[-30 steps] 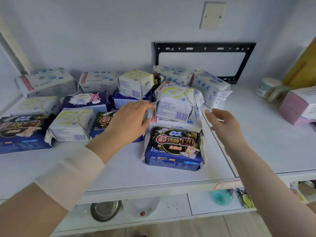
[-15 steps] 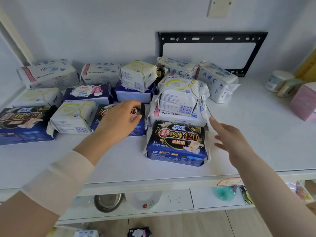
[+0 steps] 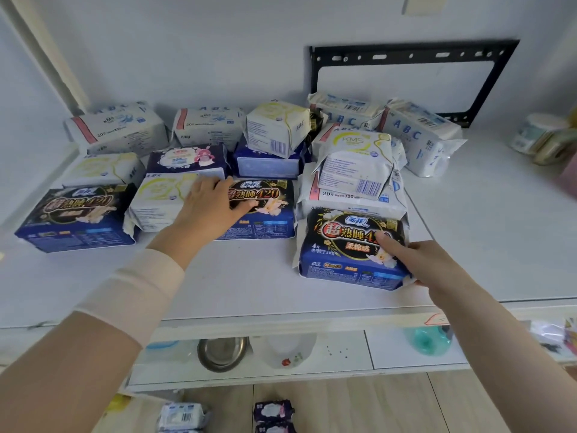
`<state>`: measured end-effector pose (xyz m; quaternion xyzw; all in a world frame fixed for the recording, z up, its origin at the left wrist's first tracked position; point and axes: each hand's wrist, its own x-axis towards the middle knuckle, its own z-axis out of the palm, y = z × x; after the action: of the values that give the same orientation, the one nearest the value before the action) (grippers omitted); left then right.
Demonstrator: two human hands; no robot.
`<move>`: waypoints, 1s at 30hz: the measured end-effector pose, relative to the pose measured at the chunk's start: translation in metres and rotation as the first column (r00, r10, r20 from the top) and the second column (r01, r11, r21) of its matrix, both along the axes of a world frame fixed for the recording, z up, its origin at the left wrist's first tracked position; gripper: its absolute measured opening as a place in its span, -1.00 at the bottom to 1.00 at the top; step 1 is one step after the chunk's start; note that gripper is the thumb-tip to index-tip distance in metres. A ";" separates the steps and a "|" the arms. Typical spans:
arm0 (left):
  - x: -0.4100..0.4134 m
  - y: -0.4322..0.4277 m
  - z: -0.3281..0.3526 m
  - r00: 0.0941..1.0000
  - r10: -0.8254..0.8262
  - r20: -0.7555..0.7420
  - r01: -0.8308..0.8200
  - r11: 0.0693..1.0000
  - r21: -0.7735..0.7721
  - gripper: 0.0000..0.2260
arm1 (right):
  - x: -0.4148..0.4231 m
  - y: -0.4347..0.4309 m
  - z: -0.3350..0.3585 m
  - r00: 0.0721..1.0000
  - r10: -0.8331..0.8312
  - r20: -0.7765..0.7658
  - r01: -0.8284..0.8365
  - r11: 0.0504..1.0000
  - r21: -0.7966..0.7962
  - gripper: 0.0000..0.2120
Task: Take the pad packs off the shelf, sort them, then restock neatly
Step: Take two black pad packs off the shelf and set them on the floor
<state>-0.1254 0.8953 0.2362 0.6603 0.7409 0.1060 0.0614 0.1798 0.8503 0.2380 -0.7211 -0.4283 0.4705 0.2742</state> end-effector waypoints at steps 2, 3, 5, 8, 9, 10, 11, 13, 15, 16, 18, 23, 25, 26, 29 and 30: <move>-0.001 -0.003 0.002 0.999 -0.016 0.049 0.016 1.000 0.001 -0.40 | -0.003 -0.002 0.000 1.000 -0.012 -0.006 0.012 1.000 0.010 -0.58; -0.002 -0.005 0.003 0.997 -0.016 0.077 0.016 1.000 0.003 -0.38 | -0.004 -0.004 0.000 1.000 -0.016 -0.004 0.016 1.000 0.016 -0.59; -0.002 -0.010 0.005 0.993 -0.009 0.121 0.010 1.000 -0.012 -0.32 | -0.006 -0.008 0.001 1.000 -0.020 -0.005 0.020 0.999 0.025 -0.61; -0.004 -0.015 0.006 0.982 -0.015 0.189 0.017 1.000 -0.010 -0.29 | -0.008 -0.015 0.003 0.998 -0.034 -0.047 0.036 0.999 0.034 -0.65; -0.004 -0.018 0.006 0.977 -0.025 0.212 0.024 1.000 0.008 -0.30 | -0.008 -0.017 0.003 0.996 -0.051 -0.069 0.054 0.998 0.036 -0.67; -0.004 -0.020 0.006 0.971 -0.033 0.236 0.028 0.999 0.026 -0.31 | -0.007 -0.019 0.002 0.993 -0.072 -0.089 0.076 0.996 0.037 -0.67; -0.004 -0.023 0.006 0.964 -0.035 0.264 0.027 0.999 0.036 -0.32 | -0.007 -0.021 0.002 0.990 -0.091 -0.104 0.095 0.995 0.037 -0.65; -0.002 -0.029 0.004 0.949 -0.043 0.314 0.029 0.998 0.050 -0.30 | -0.005 -0.025 0.000 0.985 -0.113 -0.131 0.118 0.992 0.031 -0.54; -0.001 -0.035 0.001 0.934 -0.058 0.352 0.034 0.997 0.073 -0.29 | -0.005 -0.027 -0.001 0.976 -0.124 -0.177 0.133 0.991 0.036 -0.52; -0.001 -0.037 0.000 0.926 -0.067 0.372 0.037 0.996 0.087 -0.29 | -0.005 -0.029 -0.001 0.972 -0.129 -0.197 0.139 0.989 0.041 -0.53; 0.000 -0.044 -0.001 0.905 -0.089 0.416 0.040 0.991 0.126 -0.30 | -0.005 -0.032 -0.001 0.964 -0.140 -0.226 0.155 0.987 0.047 -0.56; -0.003 -0.053 -0.007 0.819 -0.119 0.561 0.032 0.986 0.163 -0.21 | -0.006 -0.039 0.000 0.946 -0.135 -0.295 0.163 0.984 0.072 -0.73; -0.006 -0.055 -0.008 0.750 -0.143 0.645 0.044 0.985 0.167 -0.14 | -0.007 -0.042 0.001 0.945 -0.132 -0.301 0.161 0.984 0.075 -0.73; -0.007 -0.057 -0.007 0.705 -0.142 0.695 0.037 0.986 0.164 -0.13 | -0.008 -0.043 0.001 0.942 -0.134 -0.308 0.165 0.983 0.077 -0.74; -0.012 -0.064 -0.005 0.606 -0.066 0.793 -0.014 0.996 0.093 -0.17 | -0.009 -0.048 0.002 0.927 -0.132 -0.352 0.170 0.982 0.080 -0.79; -0.013 -0.066 -0.005 0.585 -0.033 0.811 -0.037 0.997 0.067 -0.19 | -0.010 -0.050 0.003 0.920 -0.128 -0.369 0.169 0.982 0.082 -0.81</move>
<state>-0.1383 0.8289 0.2317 0.5403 0.6278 0.4237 0.3667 0.1697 0.7999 0.2408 -0.6357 -0.3402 0.5484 0.4236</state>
